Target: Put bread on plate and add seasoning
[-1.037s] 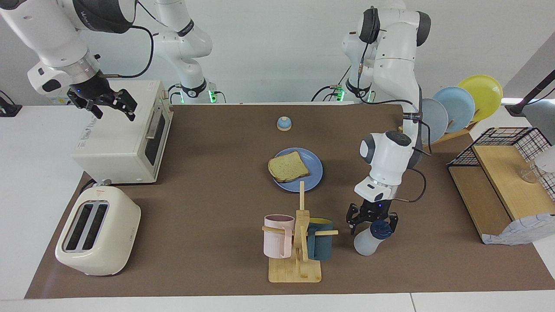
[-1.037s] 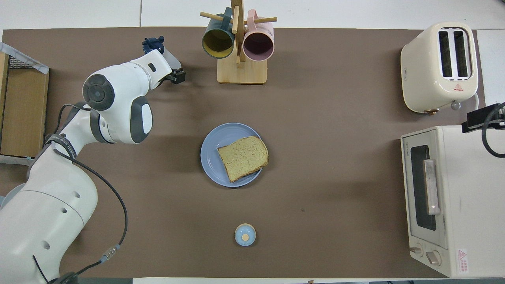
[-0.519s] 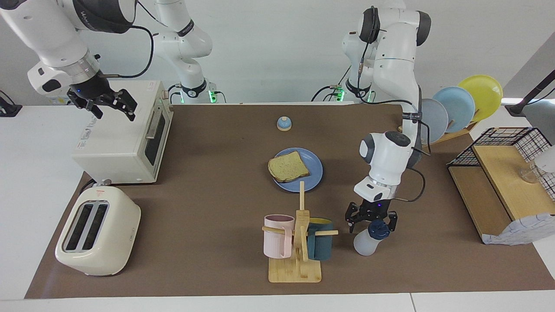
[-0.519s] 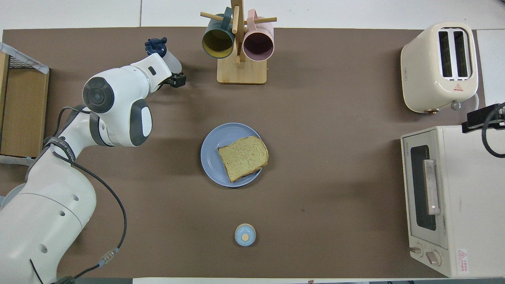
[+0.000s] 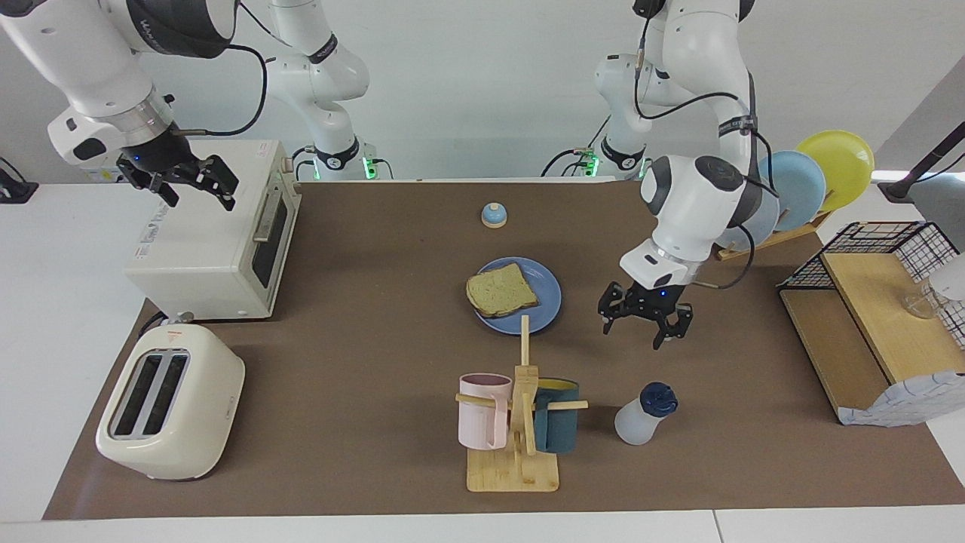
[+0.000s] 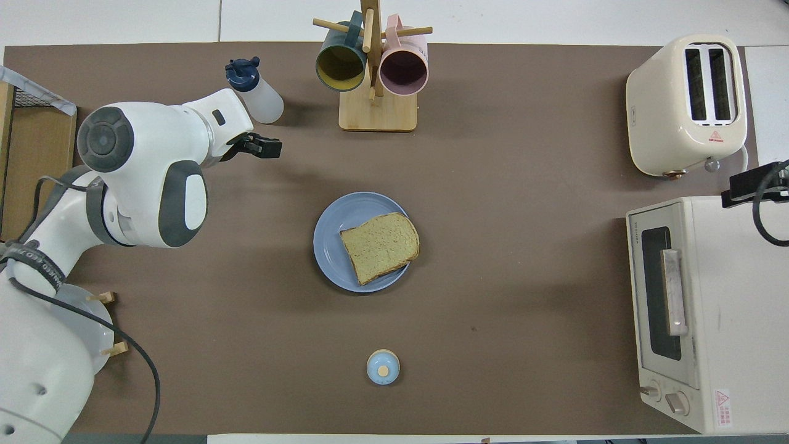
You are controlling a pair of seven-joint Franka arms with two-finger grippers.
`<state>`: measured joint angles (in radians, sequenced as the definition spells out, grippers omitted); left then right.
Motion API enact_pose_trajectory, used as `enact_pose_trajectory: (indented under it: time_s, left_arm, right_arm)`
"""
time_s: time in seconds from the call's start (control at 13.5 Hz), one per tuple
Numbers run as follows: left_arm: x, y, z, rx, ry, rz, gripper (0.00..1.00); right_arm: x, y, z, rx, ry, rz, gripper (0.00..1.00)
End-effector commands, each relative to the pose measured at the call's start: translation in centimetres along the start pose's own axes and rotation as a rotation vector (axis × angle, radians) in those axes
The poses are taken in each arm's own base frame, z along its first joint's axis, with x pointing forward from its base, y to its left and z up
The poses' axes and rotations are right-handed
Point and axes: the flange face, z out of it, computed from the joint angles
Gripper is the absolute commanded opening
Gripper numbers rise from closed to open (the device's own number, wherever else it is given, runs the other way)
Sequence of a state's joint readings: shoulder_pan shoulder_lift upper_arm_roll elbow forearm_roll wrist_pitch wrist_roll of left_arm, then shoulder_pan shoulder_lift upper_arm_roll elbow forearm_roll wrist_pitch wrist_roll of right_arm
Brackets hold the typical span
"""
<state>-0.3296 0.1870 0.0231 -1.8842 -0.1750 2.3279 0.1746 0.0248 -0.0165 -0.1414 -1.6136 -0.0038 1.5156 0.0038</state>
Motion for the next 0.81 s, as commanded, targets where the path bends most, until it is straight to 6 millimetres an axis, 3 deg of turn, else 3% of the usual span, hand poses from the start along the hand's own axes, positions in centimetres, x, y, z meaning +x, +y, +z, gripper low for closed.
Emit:
enact_pose_trajectory:
  time_s: [0.0, 0.22, 0.37, 0.59, 0.74]
  left_arm:
    - [-1.1, -0.2, -5.9, -0.019, -0.095, -0.027, 1.00]
    - [-2.1, -3.5, -14.5, 0.059, -0.176, -0.021, 1.00]
    - [-3.5, -5.0, -18.2, 0.065, -0.161, -0.058, 1.00]
    - [-5.0, -6.5, -21.1, 0.079, -0.146, -0.093, 1.00]
    - [-6.0, -9.8, -22.9, 0.101, -0.119, -0.158, 1.00]
  right_arm:
    - [-0.5, 0.1, -0.3, -0.002, -0.009, -0.013, 1.00]
    - [-0.5, 0.1, -0.3, -0.002, -0.009, -0.013, 1.00]
    - [-0.5, 0.1, -0.3, -0.002, -0.009, -0.011, 1.00]
    - [-0.5, 0.1, -0.3, -0.002, -0.009, -0.011, 1.00]
    - [-0.5, 0.1, -0.3, -0.002, -0.008, -0.011, 1.00]
